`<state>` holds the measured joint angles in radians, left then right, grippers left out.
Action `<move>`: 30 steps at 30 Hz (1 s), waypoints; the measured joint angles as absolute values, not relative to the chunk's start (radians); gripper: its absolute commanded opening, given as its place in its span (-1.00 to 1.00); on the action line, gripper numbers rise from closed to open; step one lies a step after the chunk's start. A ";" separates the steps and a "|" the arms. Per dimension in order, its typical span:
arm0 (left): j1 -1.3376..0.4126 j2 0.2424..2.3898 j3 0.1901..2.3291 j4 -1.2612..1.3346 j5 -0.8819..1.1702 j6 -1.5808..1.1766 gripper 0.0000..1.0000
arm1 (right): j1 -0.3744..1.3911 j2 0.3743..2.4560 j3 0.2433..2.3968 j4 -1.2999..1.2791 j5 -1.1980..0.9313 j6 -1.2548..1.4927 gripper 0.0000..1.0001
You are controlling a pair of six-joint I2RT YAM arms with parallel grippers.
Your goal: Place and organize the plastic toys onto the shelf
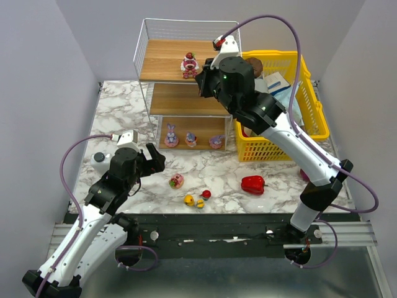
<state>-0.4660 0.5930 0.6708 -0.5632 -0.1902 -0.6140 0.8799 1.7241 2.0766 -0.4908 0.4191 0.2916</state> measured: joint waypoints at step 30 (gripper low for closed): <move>-0.466 0.715 0.624 -0.574 -0.060 -0.721 0.98 | 0.877 1.396 1.663 -0.449 0.138 0.289 0.46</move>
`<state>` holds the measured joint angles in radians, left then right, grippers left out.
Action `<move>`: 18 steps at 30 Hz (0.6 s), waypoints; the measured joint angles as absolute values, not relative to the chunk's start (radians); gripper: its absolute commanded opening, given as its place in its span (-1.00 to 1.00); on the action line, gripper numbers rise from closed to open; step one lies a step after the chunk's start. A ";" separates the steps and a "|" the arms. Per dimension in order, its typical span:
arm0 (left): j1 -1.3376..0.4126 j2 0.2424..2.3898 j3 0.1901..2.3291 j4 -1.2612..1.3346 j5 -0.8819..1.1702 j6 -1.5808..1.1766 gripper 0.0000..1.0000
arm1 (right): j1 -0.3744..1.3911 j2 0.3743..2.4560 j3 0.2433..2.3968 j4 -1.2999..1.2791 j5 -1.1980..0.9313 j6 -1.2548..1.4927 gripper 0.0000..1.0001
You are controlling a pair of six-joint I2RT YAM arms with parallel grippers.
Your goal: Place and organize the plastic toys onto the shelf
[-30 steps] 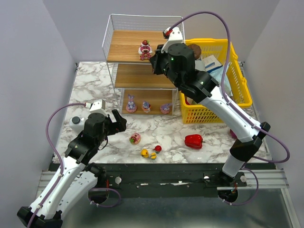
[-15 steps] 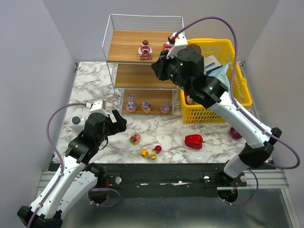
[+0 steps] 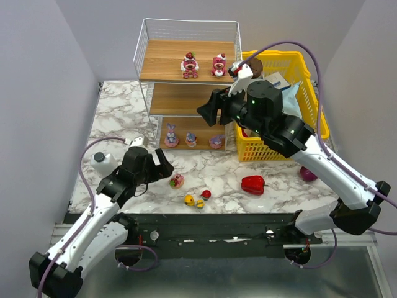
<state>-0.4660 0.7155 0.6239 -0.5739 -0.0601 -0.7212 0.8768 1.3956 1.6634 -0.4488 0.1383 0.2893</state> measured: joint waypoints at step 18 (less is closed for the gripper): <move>-0.467 0.806 0.415 -0.523 0.105 -0.939 0.68 | 0.876 1.179 1.452 -0.489 0.154 0.344 0.49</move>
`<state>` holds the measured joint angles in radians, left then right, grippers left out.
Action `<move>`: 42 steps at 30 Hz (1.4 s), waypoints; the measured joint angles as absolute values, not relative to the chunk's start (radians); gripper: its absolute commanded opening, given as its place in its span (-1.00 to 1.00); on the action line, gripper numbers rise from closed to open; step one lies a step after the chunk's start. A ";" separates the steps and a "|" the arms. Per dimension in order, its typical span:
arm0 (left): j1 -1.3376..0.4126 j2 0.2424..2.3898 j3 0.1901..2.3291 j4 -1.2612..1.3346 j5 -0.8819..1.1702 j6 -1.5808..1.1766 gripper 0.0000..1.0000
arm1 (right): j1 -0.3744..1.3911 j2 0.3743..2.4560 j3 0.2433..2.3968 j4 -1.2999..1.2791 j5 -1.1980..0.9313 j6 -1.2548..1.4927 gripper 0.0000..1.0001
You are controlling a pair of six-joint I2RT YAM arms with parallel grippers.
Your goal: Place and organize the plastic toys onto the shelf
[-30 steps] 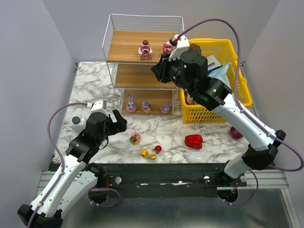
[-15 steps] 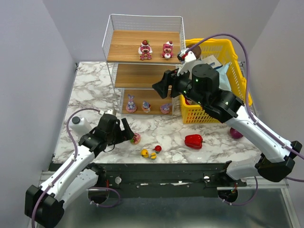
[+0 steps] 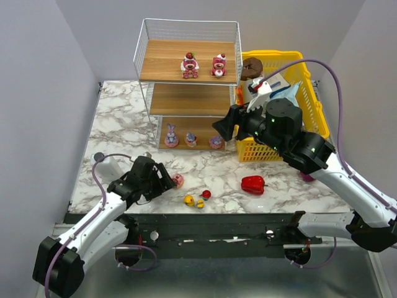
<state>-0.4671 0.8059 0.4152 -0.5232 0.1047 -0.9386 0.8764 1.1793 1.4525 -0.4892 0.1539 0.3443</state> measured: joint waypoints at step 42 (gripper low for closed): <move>-0.471 0.860 0.389 -0.333 0.036 -1.306 -1.00 | 0.877 0.873 1.323 -0.719 0.240 0.343 0.49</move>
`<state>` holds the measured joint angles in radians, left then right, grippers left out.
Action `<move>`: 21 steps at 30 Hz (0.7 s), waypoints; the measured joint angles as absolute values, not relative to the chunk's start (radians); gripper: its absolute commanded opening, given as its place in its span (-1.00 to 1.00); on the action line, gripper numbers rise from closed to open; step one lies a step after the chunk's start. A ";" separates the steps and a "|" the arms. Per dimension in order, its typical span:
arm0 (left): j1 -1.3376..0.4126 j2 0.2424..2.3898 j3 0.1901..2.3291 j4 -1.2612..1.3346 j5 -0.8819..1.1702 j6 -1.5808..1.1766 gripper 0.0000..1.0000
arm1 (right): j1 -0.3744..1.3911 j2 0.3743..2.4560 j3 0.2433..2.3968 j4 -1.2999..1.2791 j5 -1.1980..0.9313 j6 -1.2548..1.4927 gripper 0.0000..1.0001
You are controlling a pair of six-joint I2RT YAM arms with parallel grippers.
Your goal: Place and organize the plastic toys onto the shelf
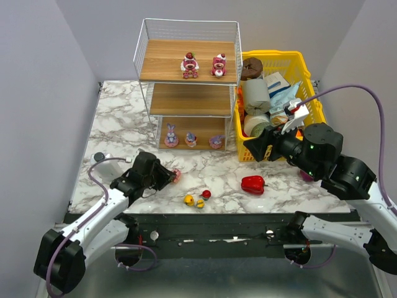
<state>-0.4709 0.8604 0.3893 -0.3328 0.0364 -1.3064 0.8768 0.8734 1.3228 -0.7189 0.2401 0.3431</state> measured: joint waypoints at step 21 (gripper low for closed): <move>-0.471 1.077 1.388 -0.915 -0.148 -1.197 -1.00 | 0.877 0.866 1.319 -0.756 0.303 0.343 0.49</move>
<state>-0.4706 1.0775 1.3880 -0.9146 -0.1482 -1.1969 0.8768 0.8658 1.3186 -0.7563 0.3035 0.3428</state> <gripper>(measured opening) 0.426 0.744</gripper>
